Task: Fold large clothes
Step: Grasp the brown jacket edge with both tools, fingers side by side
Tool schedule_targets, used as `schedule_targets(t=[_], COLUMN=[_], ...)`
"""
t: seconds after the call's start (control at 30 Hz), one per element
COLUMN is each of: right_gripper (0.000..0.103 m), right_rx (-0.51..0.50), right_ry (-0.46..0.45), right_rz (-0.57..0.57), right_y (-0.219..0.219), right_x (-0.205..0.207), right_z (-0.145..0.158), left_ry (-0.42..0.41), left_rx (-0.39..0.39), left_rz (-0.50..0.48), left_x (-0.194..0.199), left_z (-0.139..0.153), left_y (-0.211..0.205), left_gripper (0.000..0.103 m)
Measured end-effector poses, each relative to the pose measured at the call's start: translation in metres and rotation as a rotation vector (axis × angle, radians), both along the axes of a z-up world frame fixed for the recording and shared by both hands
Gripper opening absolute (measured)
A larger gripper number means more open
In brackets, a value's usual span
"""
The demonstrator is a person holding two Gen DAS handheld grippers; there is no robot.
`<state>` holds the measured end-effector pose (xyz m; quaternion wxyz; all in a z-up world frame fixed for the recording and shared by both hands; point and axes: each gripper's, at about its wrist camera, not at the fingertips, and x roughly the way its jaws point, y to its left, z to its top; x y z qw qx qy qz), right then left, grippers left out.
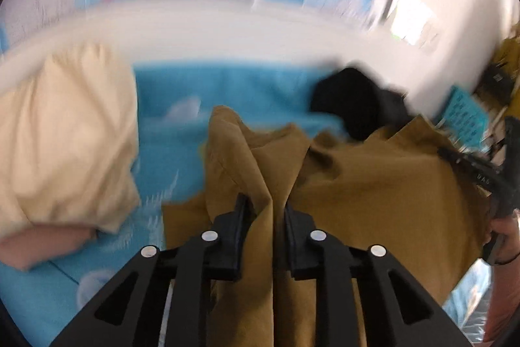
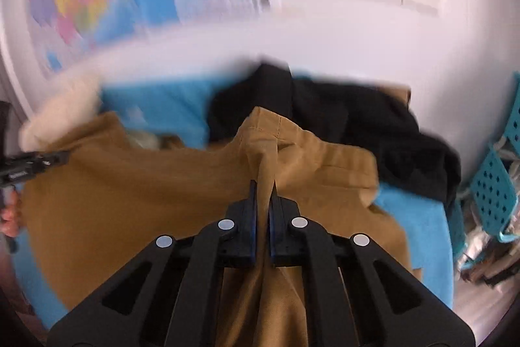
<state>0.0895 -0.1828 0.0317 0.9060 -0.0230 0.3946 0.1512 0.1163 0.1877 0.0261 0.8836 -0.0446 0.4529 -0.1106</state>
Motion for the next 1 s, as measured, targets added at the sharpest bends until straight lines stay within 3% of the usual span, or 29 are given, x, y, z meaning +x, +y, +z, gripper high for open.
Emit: schedule_targets(t=[0.07, 0.13, 0.17, 0.2, 0.23, 0.4, 0.57, 0.77, 0.87, 1.0], right_gripper=[0.008, 0.012, 0.017, 0.027, 0.033, 0.039, 0.047, 0.056, 0.065, 0.068], right_rx=[-0.011, -0.01, -0.013, -0.012, -0.001, 0.121, 0.178, 0.126, 0.076, 0.115], right_ry=[0.07, 0.085, 0.086, 0.081, 0.078, 0.038, 0.001, 0.059, 0.084, 0.106], right_rz=[-0.006, 0.002, -0.004, -0.02, -0.024, -0.026, 0.031, 0.062, 0.051, 0.04], right_y=[0.0, 0.001, 0.0, -0.003, -0.006, -0.023, -0.014, 0.005, 0.01, 0.007], right_x=[0.009, 0.008, 0.008, 0.006, 0.005, -0.016, -0.036, -0.031, -0.022, -0.022], right_z=[-0.02, -0.025, -0.024, -0.02, -0.017, 0.006, 0.021, -0.007, -0.026, -0.025], left_ry=[0.027, 0.001, -0.007, -0.016, -0.032, -0.069, -0.099, -0.122, -0.119, -0.112], left_rx=[0.02, 0.052, 0.072, 0.085, 0.092, 0.127, 0.153, 0.182, 0.184, 0.146], left_rz=[0.006, 0.008, 0.02, 0.031, 0.033, 0.039, 0.043, 0.043, 0.054, 0.079], left_x=[0.0, -0.006, -0.008, -0.01, -0.013, -0.024, -0.038, -0.045, -0.047, -0.055], left_z=[-0.013, -0.013, -0.011, -0.008, -0.005, 0.002, 0.006, 0.008, 0.007, 0.007], left_y=[-0.002, -0.003, -0.004, -0.004, -0.005, -0.007, -0.01, -0.017, -0.016, -0.01], left_gripper=[0.03, 0.034, 0.045, 0.05, 0.05, 0.054, 0.061, 0.07, 0.074, 0.079])
